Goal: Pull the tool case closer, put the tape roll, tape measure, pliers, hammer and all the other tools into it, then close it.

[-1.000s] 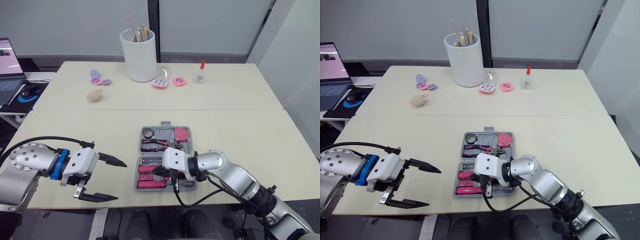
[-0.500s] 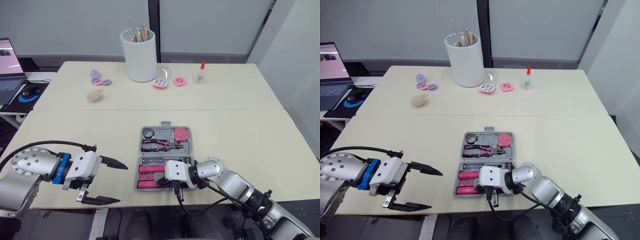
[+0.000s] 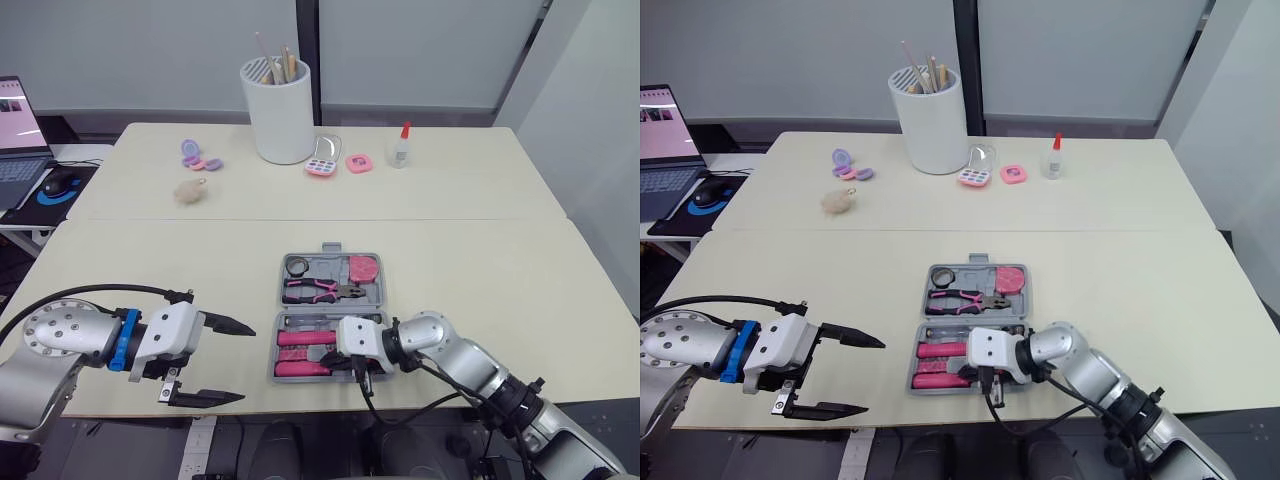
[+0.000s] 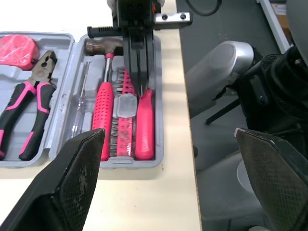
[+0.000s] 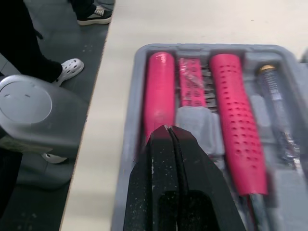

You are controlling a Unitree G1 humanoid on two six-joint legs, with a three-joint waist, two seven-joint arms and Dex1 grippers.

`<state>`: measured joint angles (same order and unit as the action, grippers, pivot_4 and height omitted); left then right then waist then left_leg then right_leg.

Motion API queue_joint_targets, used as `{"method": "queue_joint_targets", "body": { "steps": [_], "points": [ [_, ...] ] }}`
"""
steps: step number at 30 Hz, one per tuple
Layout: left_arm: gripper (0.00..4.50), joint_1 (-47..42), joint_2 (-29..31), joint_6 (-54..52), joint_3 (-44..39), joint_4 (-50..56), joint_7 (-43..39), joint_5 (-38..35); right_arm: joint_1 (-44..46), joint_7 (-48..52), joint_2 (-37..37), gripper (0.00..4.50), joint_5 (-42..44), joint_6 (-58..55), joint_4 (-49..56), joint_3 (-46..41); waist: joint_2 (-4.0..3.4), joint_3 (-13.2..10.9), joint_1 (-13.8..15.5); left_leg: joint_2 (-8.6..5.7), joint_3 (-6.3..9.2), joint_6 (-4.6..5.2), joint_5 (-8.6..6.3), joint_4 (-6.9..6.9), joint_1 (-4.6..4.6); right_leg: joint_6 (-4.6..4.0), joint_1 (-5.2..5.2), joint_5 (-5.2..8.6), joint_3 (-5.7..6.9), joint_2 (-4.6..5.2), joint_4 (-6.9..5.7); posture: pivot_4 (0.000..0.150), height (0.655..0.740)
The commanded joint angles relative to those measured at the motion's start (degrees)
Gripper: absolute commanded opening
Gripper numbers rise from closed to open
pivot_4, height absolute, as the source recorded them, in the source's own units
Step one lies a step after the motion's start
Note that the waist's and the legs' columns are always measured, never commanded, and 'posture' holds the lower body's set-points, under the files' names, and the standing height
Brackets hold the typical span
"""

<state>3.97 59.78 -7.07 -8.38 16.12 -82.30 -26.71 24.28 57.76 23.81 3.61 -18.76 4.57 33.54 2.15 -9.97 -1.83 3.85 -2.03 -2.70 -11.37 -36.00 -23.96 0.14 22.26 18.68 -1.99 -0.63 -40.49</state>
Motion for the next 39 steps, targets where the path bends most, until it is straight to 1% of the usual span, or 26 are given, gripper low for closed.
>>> {"method": "queue_joint_targets", "body": {
  "steps": [1, 3, 4, 7, 11, 14, 16, 20, 21, 25, 28, 31, 32, 33, 34, 35, 36, 37, 38, 39],
  "points": [
    [4.5, -1.1, -0.5, -0.9, -3.3, -0.3, 2.9, -0.6, 3.0, 3.1, 3.1, 0.02, 5.7, -4.7, 8.7, -7.4, -0.01, 0.0, 0.0, 0.01, 0.01, 0.0, 0.0, 0.0, 0.0, 0.0, 0.0, 0.0, 0.01, 0.01, 0.0, 0.15, 0.74],
    [4.5, -2.0, -0.7, -1.9, -4.5, -1.6, 4.5, -1.1, 3.8, 4.4, 6.2, 0.02, 9.1, -7.5, 11.8, -12.2, 0.0, 0.0, 0.1, 0.07, 0.02, 0.0, 0.0, 0.0, -0.02, 0.0, 0.0, 0.0, 0.02, 0.04, -0.01, 0.15, 0.74],
    [4.5, -2.4, -0.9, -2.2, -5.6, -2.8, 5.3, -1.3, 3.8, 5.6, 8.5, 0.2, 11.5, -8.8, 12.9, -15.6, 0.0, 0.0, 0.1, 0.15, 0.01, 0.0, 0.0, 0.0, 0.0, 0.01, -0.02, 0.0, 0.02, 0.06, 0.0, 0.15, 0.74],
    [4.5, -3.4, -1.2, -3.0, -7.8, -5.8, 6.9, -1.4, 3.1, 9.1, 14.5, 0.76, 15.9, -9.8, 13.2, -22.2, 0.0, 0.0, 0.2, 0.11, 0.01, 0.0, 0.0, 0.01, 0.0, 0.0, -0.05, 0.0, 0.04, 0.15, 0.02, 0.15, 0.74],
    [4.5, -4.4, 0.2, -6.4, -12.0, -11.8, 7.4, -2.5, 0.7, 13.2, 24.4, 1.67, 18.8, -9.1, 10.0, -31.9, 0.01, -0.1, 0.2, -0.04, -0.03, 0.01, 0.0, 0.02, -0.01, 0.0, -0.03, 0.0, 0.02, 0.2, 0.05, 0.15, 0.74],
    [4.5, -4.7, 1.2, -7.4, -12.8, -14.9, 6.5, -2.1, -0.3, 13.4, 27.1, 2.36, 18.8, -8.0, 7.5, -34.2, 0.01, -0.1, 0.0, -0.06, -0.03, 0.01, 0.0, 0.02, 0.0, 0.01, -0.03, 0.0, 0.03, 0.2, 0.05, 0.15, 0.74],
    [4.5, -4.6, 1.7, -6.7, -13.1, -16.8, 5.8, -1.2, -2.0, 13.5, 29.0, 2.85, 17.0, -5.3, 4.8, -35.5, 0.01, -0.1, -0.2, -0.04, -0.07, 0.01, 0.0, 0.03, 0.05, 0.01, -0.03, 0.01, 0.0, 0.16, 0.04, 0.15, 0.74],
    [4.5, -6.1, 1.8, -4.2, -12.6, -20.8, 5.7, 0.7, -4.0, 13.5, 31.0, 4.03, 16.6, -2.8, 1.4, -37.5, -0.02, -0.1, -0.1, -0.03, -0.11, 0.01, 0.0, 0.03, 0.04, 0.0, -0.01, 0.0, -0.04, 0.16, 0.04, 0.15, 0.74],
    [4.5, -6.4, 1.8, -3.3, -12.5, -21.7, 5.7, 1.3, -4.4, 13.7, 31.3, 4.46, 16.8, -2.7, 0.9, -38.0, -0.03, -0.1, -0.1, -0.04, -0.13, 0.01, 0.0, 0.03, 0.04, 0.0, 0.0, 0.0, -0.05, 0.17, 0.03, 0.15, 0.74],
    [4.5, -8.1, 1.0, -0.8, -11.4, -24.0, 6.3, 3.0, -4.8, 13.1, 31.2, 4.46, 15.7, -1.0, -0.3, -37.8, -0.02, -0.1, -0.1, -0.01, -0.16, 0.01, 0.0, 0.03, 0.05, 0.0, 0.0, 0.0, -0.09, 0.19, 0.03, 0.15, 0.74],
    [4.5, -9.6, 0.2, 0.7, -9.5, -25.6, 7.4, 5.1, -5.2, 11.3, 30.2, 4.46, 13.0, 1.0, -1.0, -35.8, -0.03, -0.1, 0.0, -0.01, -0.16, 0.01, 0.0, 0.03, 0.05, 0.0, -0.01, 0.0, -0.09, 0.2, 0.02, 0.15, 0.74],
    [4.5, -11.0, -1.7, 2.6, -7.0, -26.7, 9.3, 7.4, -5.8, 9.7, 28.7, 4.46, 8.5, 6.0, -2.5, -32.2, -0.03, -0.1, 0.0, -0.02, -0.19, 0.01, 0.0, 0.03, 0.05, 0.01, -0.01, -0.01, -0.12, 0.2, 0.02, 0.15, 0.74],
    [4.5, -11.5, -2.5, 3.8, -6.0, -27.2, 10.0, 8.4, -5.7, 8.8, 27.8, 4.18, 7.2, 6.9, -3.2, -31.2, -0.03, -0.1, 0.0, -0.03, -0.2, 0.01, 0.0, 0.02, 0.05, 0.01, -0.01, -0.01, -0.12, 0.2, 0.02, 0.15, 0.74],
    [4.32, -11.8, -3.2, 4.6, -5.2, -27.5, 10.6, 9.3, -5.4, 7.8, 27.0, 4.08, 6.0, 7.9, -3.9, -30.2, -0.02, -0.1, -0.1, -0.05, -0.22, 0.01, 0.0, 0.02, 0.04, 0.01, 0.0, -0.01, -0.13, 0.2, 0.02, 0.15, 0.74],
    [4.12, -12.1, -3.9, 5.3, -4.4, -27.8, 11.2, 10.0, -5.0, 7.3, 26.3, 3.86, 5.0, 8.7, -4.6, -29.3, -0.02, -0.1, -0.1, -0.05, -0.22, 0.01, 0.0, 0.02, 0.04, 0.0, 0.01, -0.02, -0.14, 0.19, -0.01, 0.15, 0.74],
    [3.94, -12.3, -4.5, 5.6, -3.5, -27.9, 11.5, 10.6, -4.7, 6.8, 25.5, 3.52, 3.9, 9.5, -5.3, -28.3, -0.02, -0.1, 0.0, -0.06, -0.23, 0.01, 0.0, 0.02, 0.04, 0.0, 0.01, -0.02, -0.16, 0.18, -0.02, 0.15, 0.74],
    [3.68, -12.6, -5.1, 5.8, -2.7, -28.0, 12.0, 11.2, -4.2, 6.4, 24.8, 3.23, 3.2, 9.9, -5.8, -27.5, -0.02, -0.1, 0.0, -0.07, -0.23, 0.0, 0.0, 0.01, 0.03, -0.01, 0.03, -0.02, -0.15, 0.18, -0.05, 0.15, 0.74],
    [3.28, -13.0, -5.8, 6.0, -1.8, -28.1, 12.7, 12.0, -3.6, 5.8, 23.7, 2.81, 2.4, 10.1, -6.5, -26.7, -0.02, -0.1, 0.0, -0.08, -0.25, 0.0, 0.0, 0.01, 0.05, -0.02, 0.03, -0.03, -0.17, 0.18, -0.06, 0.15, 0.74],
    [3.0, -13.2, -6.2, 6.0, -1.0, -28.2, 13.0, 12.5, -3.0, 5.3, 22.9, 2.52, 1.9, 10.2, -7.1, -26.1, -0.02, -0.1, 0.0, -0.08, -0.25, 0.0, 0.0, 0.01, 0.04, -0.02, 0.03, -0.03, -0.18, 0.18, -0.07, 0.15, 0.74],
    [2.6, -13.5, -6.8, 6.1, -0.2, -28.3, 13.6, 13.1, -2.6, 5.0, 22.3, 2.23, 0.8, 11.0, -7.7, -25.1, -0.02, -0.1, -0.1, -0.09, -0.26, 0.0, 0.0, 0.0, 0.05, -0.03, 0.03, -0.04, -0.18, 0.17, -0.09, 0.15, 0.74]
  ]
}}
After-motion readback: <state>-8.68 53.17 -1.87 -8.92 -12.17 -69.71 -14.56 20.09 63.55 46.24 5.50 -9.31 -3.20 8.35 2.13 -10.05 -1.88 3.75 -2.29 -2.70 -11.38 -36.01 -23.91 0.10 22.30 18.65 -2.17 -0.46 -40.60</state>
